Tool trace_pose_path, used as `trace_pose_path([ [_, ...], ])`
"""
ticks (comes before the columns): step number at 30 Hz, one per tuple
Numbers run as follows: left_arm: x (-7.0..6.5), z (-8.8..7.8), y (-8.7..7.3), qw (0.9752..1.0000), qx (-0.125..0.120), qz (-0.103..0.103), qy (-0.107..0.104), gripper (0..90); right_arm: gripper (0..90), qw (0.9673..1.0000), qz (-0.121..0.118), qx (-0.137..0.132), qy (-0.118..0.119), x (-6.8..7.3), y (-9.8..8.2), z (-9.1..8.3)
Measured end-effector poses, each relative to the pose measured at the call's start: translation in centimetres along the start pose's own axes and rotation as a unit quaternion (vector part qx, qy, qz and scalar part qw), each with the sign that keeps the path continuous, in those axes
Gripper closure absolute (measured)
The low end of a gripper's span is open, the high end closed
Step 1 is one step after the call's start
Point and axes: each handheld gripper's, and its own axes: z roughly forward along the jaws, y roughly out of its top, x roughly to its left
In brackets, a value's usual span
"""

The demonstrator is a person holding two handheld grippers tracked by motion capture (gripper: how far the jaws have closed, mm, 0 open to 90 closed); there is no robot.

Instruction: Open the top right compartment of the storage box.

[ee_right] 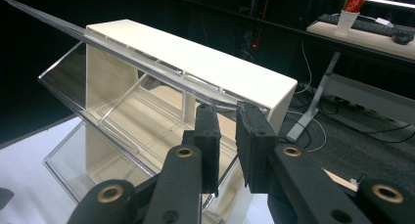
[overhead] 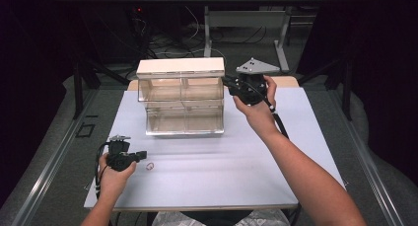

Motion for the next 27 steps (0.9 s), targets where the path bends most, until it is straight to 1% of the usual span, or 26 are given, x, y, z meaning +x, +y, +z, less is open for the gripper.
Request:
trace_pose_path([
  [1, -0.1, 0.1, -0.1, 1.0000, 0.005, 0.003, -0.004, 88.7, 80.0, 1.0000, 0.001, 0.001, 0.001, 0.0, 0.0, 0.0],
  [3, -0.4, 0.2, -0.1, 0.9999, 0.009, 0.005, -0.005, 87.4, 80.0, 1.0000, 0.001, 0.001, 0.001, 0.0, 0.0, 0.0],
  [4, -0.5, 0.2, -0.1, 0.9998, 0.016, 0.010, -0.006, 85.9, 79.9, 1.0000, 0.001, 0.001, 0.001, 0.0, 0.0, 0.0],
  [5, -0.5, 0.3, -0.2, 0.9997, 0.020, 0.013, -0.005, 82.5, 79.9, 1.0000, 0.000, 0.001, 0.000, 0.0, 0.0, 0.0],
  [8, -0.7, 0.7, -0.3, 0.9994, 0.031, 0.014, 0.003, 81.1, 79.9, 1.0000, 0.000, 0.001, 0.001, 0.0, 0.0, 0.0],
  [9, -0.8, 0.9, -0.4, 0.9995, 0.027, 0.013, 0.005, 80.5, 79.9, 1.0000, 0.000, 0.001, 0.001, 0.0, 0.0, 0.0],
  [10, -0.8, 0.9, -0.4, 0.9992, 0.036, 0.014, 0.000, 80.5, 79.9, 1.0000, 0.000, 0.001, 0.001, 0.0, 0.0, 0.0],
  [13, -0.9, 1.3, -0.5, 0.9990, 0.043, 0.013, 0.003, 79.3, 79.8, 1.0000, -0.002, 0.001, 0.001, 0.0, 0.1, 0.0],
  [14, -0.9, 1.3, -0.5, 0.9986, 0.051, 0.013, 0.002, 78.4, 79.8, 1.0000, -0.002, 0.002, 0.002, 0.0, 0.1, -0.1],
  [16, -0.9, 1.4, -0.6, 0.9987, 0.050, 0.008, 0.005, 78.2, 79.8, 1.0000, 0.000, 0.000, 0.001, 0.0, 0.1, -0.1],
  [20, -1.0, 1.7, -0.6, 0.9983, 0.057, 0.010, 0.002, 76.3, 79.8, 1.0000, 0.000, 0.000, 0.002, 0.0, 0.2, -0.1],
  [21, -1.0, 1.8, -0.6, 0.9980, 0.061, 0.014, 0.001, 76.3, 79.8, 1.0000, 0.000, 0.000, 0.002, 0.0, 0.2, -0.1],
  [22, -1.1, 2.0, -0.7, 0.9981, 0.060, 0.016, 0.005, 75.1, 79.8, 1.0000, 0.000, 0.000, 0.002, 0.0, 0.2, -0.1],
  [23, -1.2, 2.1, -0.7, 0.9977, 0.064, 0.021, 0.009, 74.6, 79.8, 1.0000, 0.000, 0.000, 0.002, 0.0, 0.2, -0.1],
  [24, -1.2, 2.3, -0.7, 0.9975, 0.066, 0.025, 0.009, 74.5, 79.8, 1.0000, 0.000, 0.000, 0.002, 0.0, 0.2, -0.1],
  [25, -1.2, 2.3, -0.7, 0.9972, 0.069, 0.026, 0.007, 74.5, 79.8, 1.0000, 0.000, 0.000, 0.002, 0.0, 0.2, -0.1],
  [27, -1.3, 2.4, -0.7, 0.9975, 0.066, 0.025, 0.010, 74.5, 79.8, 1.0000, 0.000, -0.001, 0.001, 0.1, 0.2, -0.1],
])
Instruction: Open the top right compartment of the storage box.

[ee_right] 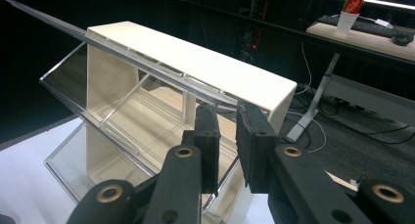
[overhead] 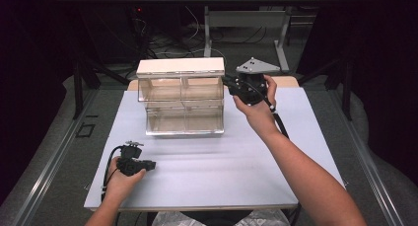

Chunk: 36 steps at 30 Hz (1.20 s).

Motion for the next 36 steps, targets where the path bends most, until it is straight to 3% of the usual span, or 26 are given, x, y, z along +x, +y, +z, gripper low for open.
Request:
trace_pose_path([
  [9, -1.0, 0.2, -0.1, 0.9984, 0.002, 0.025, 0.050, 82.1, 79.8, 1.0000, -0.001, 0.001, -0.001, 0.0, 0.0, 0.0],
  [11, -1.2, 0.2, -0.1, 0.9984, 0.000, 0.023, 0.052, 86.7, 79.8, 1.0000, -0.001, 0.000, -0.001, 0.0, 0.0, 0.0],
  [15, -1.0, 0.1, 0.0, 0.9986, 0.004, 0.022, 0.048, 87.2, 79.8, 1.0000, -0.001, 0.001, -0.001, 0.0, 0.0, 0.0],
  [20, -0.6, 0.0, 0.1, 0.9997, -0.001, 0.008, 0.023, 87.4, 79.8, 1.0000, -0.002, 0.001, 0.000, 0.0, 0.1, 0.0],
  [36, 0.3, -2.4, 0.3, 0.9976, -0.066, -0.016, 0.008, 87.6, 79.7, 1.0000, 0.000, 0.003, -0.001, 0.0, 0.1, 0.0],
])
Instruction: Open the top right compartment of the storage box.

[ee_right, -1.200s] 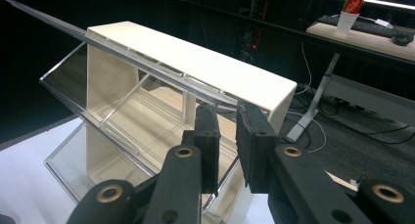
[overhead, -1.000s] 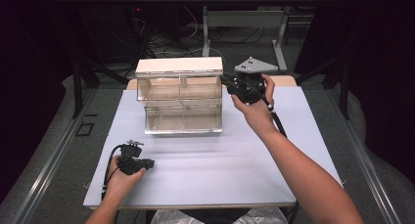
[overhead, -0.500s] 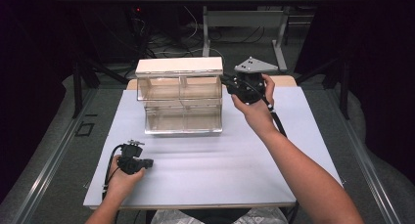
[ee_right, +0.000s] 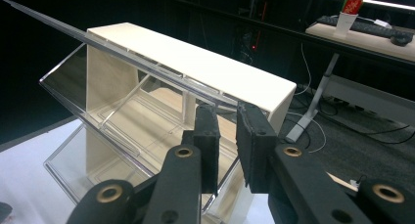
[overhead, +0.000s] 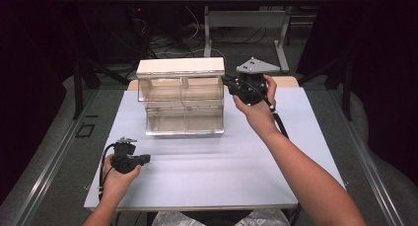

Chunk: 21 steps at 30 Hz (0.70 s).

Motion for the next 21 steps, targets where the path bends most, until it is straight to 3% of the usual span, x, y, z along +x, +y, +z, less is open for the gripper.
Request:
trace_pose_path([
  [10, 0.2, -1.4, 0.3, 0.9988, -0.047, -0.009, -0.011, 87.6, 79.5, 1.0000, 0.001, -0.004, 0.001, 0.0, 0.0, 0.1],
  [21, -0.5, -2.6, 0.9, 0.9968, -0.076, -0.006, -0.025, 87.7, 79.5, 1.0000, 0.002, -0.005, 0.001, 0.0, -0.1, 0.1],
])
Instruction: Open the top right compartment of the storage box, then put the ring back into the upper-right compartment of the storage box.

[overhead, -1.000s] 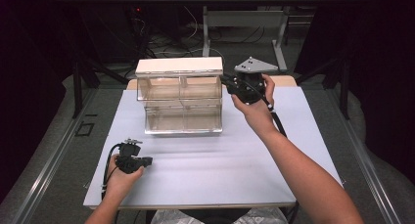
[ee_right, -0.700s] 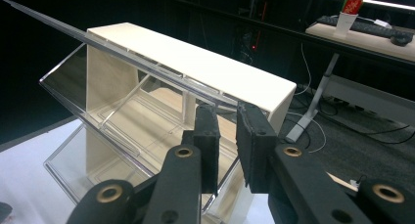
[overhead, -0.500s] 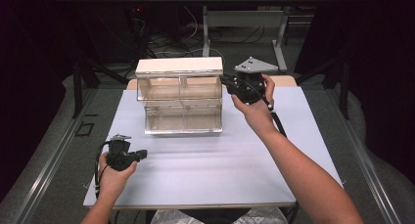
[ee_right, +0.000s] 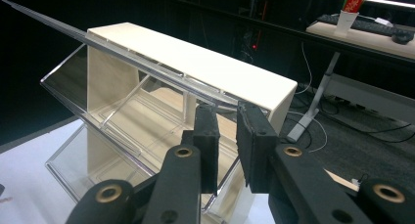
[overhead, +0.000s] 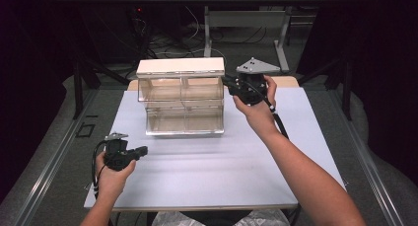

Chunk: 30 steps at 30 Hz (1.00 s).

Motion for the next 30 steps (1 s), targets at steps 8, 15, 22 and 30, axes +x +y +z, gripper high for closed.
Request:
trace_pose_path([
  [8, -0.6, -0.7, 0.7, 0.9997, -0.020, 0.005, -0.011, 87.7, 79.5, 1.0000, 0.005, 0.000, -0.001, 0.0, 0.0, 0.0],
  [15, -1.0, -0.8, 1.5, 0.9991, -0.035, 0.009, -0.020, 87.7, 79.4, 1.0000, 0.005, 0.001, -0.001, 0.0, 0.0, 0.0],
  [22, -1.6, -0.9, 2.3, 0.9987, -0.041, 0.017, -0.027, 87.7, 79.5, 1.0000, 0.004, 0.001, 0.000, 0.0, 0.0, 0.0],
  [30, -2.4, -1.6, 3.9, 0.9974, -0.049, 0.027, -0.044, 87.7, 79.5, 1.0000, 0.006, 0.001, 0.000, 0.0, 0.0, 0.0],
])
